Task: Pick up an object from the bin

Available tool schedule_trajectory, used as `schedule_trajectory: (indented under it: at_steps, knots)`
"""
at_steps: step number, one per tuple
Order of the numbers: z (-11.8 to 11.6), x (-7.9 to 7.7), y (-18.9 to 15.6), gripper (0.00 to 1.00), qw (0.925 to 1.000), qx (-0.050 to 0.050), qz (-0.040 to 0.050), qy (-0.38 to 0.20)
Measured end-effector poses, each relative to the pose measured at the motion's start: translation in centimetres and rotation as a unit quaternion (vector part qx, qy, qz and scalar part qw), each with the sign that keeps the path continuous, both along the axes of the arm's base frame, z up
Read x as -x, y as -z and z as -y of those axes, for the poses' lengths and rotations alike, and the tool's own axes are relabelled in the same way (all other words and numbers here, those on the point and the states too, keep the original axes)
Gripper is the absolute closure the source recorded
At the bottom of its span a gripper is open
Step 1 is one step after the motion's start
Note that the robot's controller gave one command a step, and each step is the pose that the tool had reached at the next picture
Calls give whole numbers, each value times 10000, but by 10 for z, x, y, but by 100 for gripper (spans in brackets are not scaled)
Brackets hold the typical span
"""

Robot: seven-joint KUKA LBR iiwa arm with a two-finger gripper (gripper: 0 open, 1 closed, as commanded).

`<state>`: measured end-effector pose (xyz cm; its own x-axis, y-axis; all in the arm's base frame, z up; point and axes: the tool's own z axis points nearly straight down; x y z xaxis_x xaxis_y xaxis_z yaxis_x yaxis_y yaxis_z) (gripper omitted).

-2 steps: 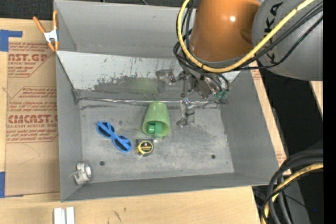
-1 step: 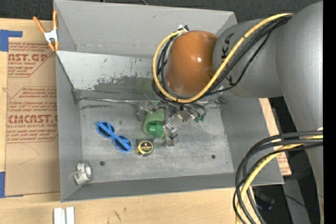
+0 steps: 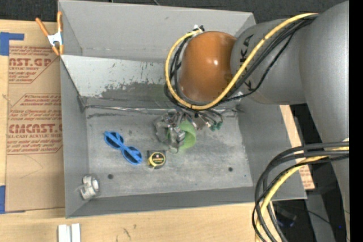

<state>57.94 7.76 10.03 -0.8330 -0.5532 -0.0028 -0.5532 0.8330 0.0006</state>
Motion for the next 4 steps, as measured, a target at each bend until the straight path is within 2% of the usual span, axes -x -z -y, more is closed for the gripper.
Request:
schedule_trajectory:
  at_steps: [1,2,3,4]
  knots:
    - [0,0,0,0,10000,-3,-2,-2]
    - [-49,32,32,0,9954,-7,-31,961]
    - [-46,30,30,100,9953,2,-17,972]
    - [-41,34,-139,100,9973,-5,36,730]
